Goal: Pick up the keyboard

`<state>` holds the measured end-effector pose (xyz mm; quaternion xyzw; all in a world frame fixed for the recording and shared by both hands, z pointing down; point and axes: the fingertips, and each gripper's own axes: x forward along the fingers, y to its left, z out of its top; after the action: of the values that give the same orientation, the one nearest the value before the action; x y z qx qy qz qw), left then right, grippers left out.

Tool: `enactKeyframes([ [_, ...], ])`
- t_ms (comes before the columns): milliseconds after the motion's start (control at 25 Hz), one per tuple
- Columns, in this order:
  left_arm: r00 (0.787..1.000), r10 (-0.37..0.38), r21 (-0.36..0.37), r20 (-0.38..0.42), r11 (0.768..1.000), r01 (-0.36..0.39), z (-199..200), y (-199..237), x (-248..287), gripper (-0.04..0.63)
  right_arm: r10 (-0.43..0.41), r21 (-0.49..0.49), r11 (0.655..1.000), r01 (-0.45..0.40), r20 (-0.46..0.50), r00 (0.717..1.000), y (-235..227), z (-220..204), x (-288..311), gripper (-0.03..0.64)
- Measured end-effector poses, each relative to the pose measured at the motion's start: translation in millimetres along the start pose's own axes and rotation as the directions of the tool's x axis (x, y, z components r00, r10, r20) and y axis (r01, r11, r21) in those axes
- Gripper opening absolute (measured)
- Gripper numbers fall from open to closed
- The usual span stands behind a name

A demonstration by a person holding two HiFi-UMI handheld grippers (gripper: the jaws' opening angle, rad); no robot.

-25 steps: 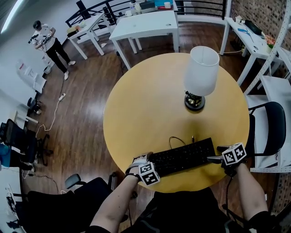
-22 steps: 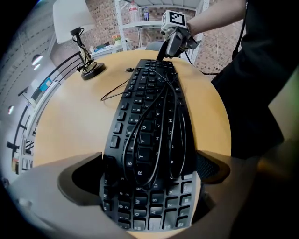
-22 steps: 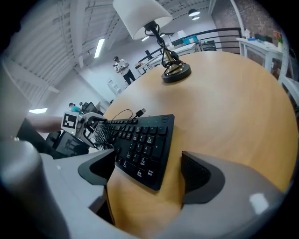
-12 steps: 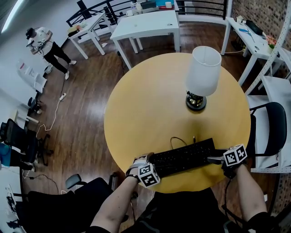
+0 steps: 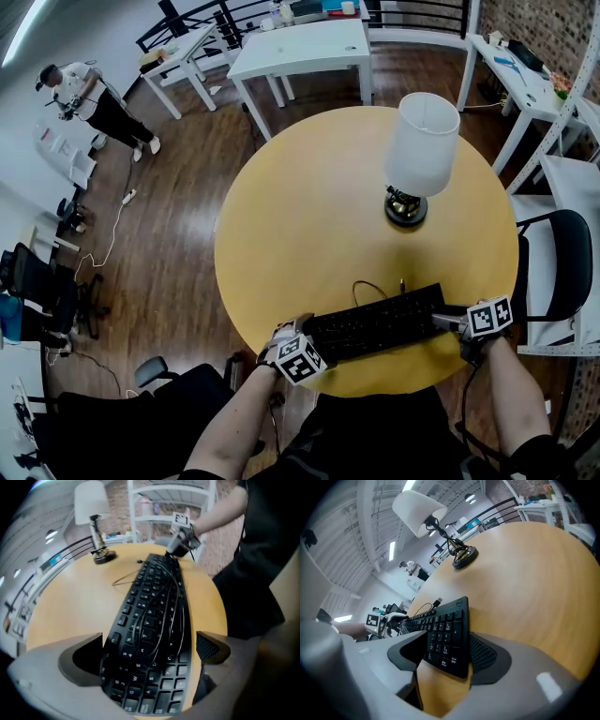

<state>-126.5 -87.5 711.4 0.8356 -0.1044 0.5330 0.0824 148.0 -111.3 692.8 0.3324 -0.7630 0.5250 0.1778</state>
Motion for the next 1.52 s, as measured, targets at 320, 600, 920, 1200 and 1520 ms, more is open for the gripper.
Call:
enactKeyframes([
  [320,0.931,0.089,-0.683,0.353,0.705,0.191,-45,48,-77,0.519,0.047,-0.021,0.999,-0.048,-0.046,0.998,0,11,-2,0.302],
  [600,0.952,0.086,-0.856,0.293,0.467,0.221,-89,44,-41,0.330,0.058,-0.032,0.998,-0.061,-0.099,0.993,-3,20,8,0.302],
  [920,0.972,0.025,-0.856,0.235,0.478,0.195,-97,46,-41,0.146,0.075,-0.047,0.995,-0.084,-0.156,0.985,-2,24,12,0.261],
  [1200,0.954,0.047,-0.867,0.296,0.433,0.247,-94,44,-34,0.133,0.095,-0.042,0.994,-0.102,-0.140,0.986,-9,25,17,0.259],
  [1520,0.927,0.017,-0.862,0.375,0.374,0.342,-95,40,-40,0.139,0.153,0.033,0.988,-0.150,-0.135,0.979,-10,22,12,0.184],
])
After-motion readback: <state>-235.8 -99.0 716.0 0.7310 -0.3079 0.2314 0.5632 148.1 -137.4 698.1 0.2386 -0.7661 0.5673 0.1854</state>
